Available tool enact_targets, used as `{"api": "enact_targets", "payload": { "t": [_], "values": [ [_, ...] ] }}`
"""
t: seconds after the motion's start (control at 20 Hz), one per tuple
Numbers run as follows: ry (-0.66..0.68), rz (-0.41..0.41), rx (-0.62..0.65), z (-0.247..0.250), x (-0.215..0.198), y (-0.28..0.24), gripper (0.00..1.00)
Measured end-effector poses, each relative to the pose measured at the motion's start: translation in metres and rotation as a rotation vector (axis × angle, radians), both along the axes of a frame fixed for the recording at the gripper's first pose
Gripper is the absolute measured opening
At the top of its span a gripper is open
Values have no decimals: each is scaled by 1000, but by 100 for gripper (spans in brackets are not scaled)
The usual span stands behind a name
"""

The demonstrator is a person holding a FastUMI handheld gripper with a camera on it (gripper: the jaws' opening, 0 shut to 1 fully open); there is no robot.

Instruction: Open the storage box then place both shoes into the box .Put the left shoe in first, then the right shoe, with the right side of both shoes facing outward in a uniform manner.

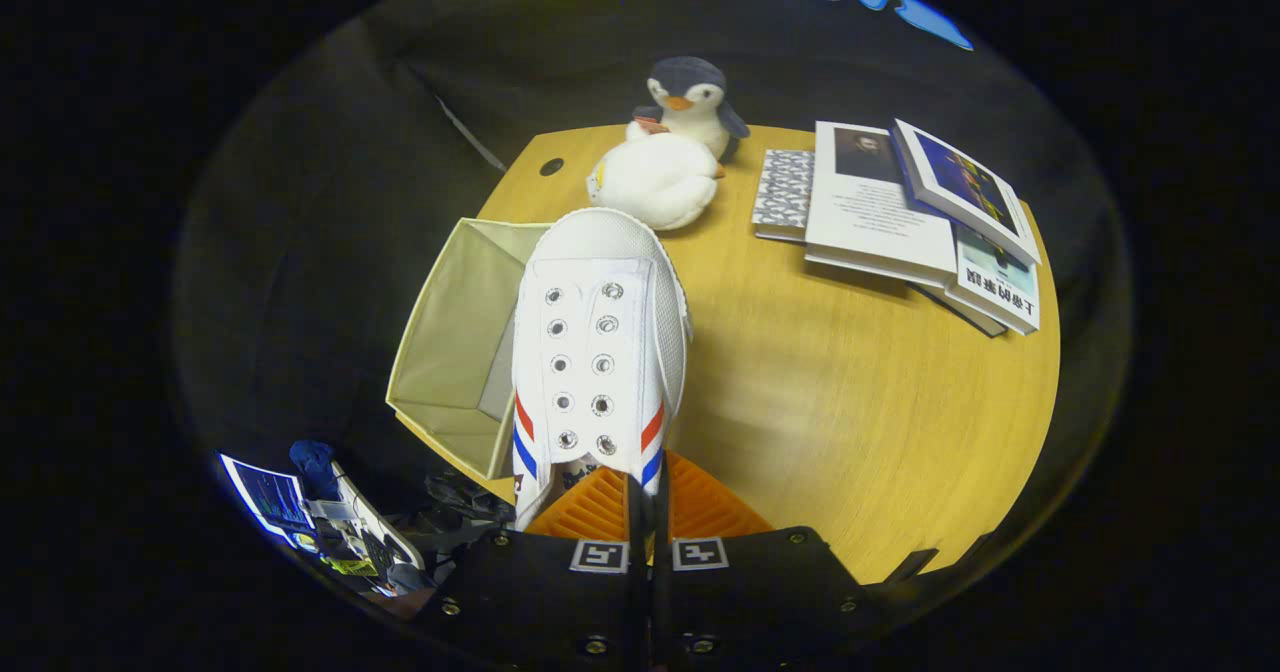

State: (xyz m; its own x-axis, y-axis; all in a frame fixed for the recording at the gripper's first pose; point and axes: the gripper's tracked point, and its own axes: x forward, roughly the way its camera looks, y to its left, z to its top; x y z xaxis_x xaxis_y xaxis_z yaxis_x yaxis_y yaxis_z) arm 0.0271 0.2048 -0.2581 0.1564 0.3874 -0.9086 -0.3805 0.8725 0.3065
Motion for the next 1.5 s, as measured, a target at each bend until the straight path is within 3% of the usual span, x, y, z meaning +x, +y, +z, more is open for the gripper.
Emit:
{"api": "enact_targets", "payload": {
  "t": [0.6, 1.05, 1.2, 1.25, 1.3, 1.35, 1.5],
  "values": [
    [13, 194, -9, -7, 4, 135, 2],
    [23, 236, -48, -26, 4, 170, 2],
    [23, 240, 10, -23, 5, 181, 5],
    [30, 232, 57, -18, 1, 193, 13],
    [8, 222, 84, -7, 7, 196, 34],
    [-17, 222, 100, 1, 13, 196, 42],
    [-99, 228, 91, 18, 26, 187, 92]
  ]
}}
